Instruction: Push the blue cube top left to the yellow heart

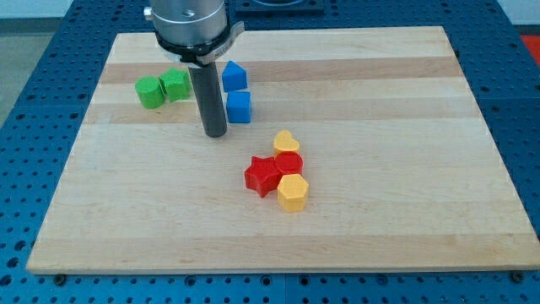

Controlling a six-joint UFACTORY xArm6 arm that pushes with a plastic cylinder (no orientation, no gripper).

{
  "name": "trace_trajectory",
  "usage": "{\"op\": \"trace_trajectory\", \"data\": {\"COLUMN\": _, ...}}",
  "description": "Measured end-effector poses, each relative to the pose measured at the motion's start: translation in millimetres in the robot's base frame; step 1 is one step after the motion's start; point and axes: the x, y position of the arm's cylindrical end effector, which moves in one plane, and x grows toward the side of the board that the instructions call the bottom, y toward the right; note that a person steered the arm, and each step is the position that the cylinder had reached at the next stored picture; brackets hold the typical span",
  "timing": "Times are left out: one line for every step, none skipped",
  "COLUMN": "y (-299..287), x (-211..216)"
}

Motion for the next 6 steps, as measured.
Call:
{"op": "trace_trajectory", "data": {"y": -23.9, "x": -33.2}}
{"op": "trace_trajectory", "data": {"y": -59.3, "x": -91.3}}
{"op": "trace_trajectory", "data": {"y": -39.9, "x": -134.7}}
{"op": "trace_trajectory", "data": {"y": -14.2, "x": -134.9}}
{"op": "trace_trajectory", "data": {"y": 21.5, "x": -133.7}}
{"op": "trace_trajectory", "data": {"y": 21.5, "x": -133.7}}
